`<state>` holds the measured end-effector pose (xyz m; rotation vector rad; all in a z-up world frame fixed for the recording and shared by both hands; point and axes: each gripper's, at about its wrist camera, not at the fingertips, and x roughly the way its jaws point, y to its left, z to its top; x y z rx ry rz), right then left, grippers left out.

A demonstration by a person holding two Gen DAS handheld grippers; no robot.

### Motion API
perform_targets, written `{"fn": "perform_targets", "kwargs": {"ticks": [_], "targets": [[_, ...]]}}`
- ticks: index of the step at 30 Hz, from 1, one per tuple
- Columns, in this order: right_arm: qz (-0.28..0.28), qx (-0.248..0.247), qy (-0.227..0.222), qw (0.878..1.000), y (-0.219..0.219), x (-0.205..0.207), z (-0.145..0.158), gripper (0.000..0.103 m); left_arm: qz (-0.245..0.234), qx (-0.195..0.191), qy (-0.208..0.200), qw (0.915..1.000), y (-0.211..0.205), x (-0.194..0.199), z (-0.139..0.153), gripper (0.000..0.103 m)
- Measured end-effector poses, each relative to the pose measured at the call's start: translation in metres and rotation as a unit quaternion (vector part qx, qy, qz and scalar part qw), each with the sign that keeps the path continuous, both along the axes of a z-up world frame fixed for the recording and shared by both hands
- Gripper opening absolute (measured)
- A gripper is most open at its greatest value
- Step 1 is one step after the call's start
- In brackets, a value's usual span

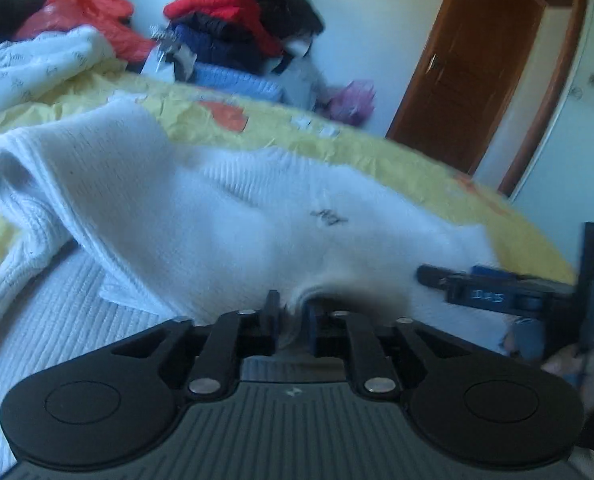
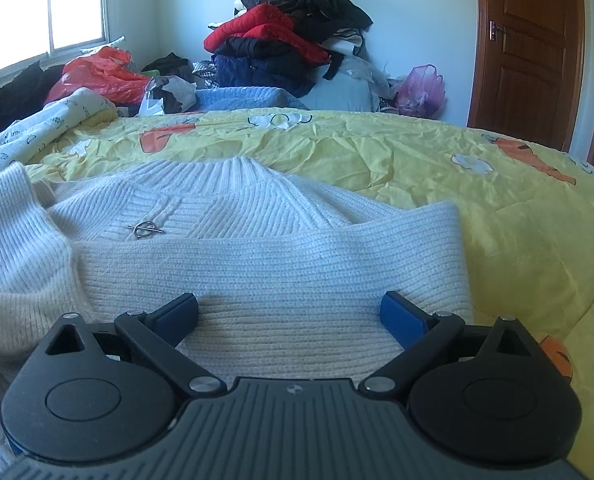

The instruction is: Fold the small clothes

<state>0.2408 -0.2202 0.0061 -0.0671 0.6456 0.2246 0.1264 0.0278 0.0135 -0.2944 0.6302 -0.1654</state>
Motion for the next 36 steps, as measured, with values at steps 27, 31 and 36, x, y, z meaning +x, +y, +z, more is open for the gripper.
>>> {"fn": "perform_targets", "kwargs": {"ticks": [27,31,36], "targets": [[0.025,0.247,0.228,0.941,0.05,-0.007,0.022,0.073,0.109,-0.114,-0.047,0.9864,0.07,-0.088,-0.033,0.103],[0.033,0.221,0.222,0.949,0.061,-0.011,0.021,0.027,0.109,-0.121,-0.049,0.9855,0.072,-0.088,-0.033,0.103],[0.056,0.236,0.199,0.949,0.055,-0.01,0.031,0.009,0.109,-0.122,-0.049,0.9854,0.072,-0.088,-0.033,0.103]]}}
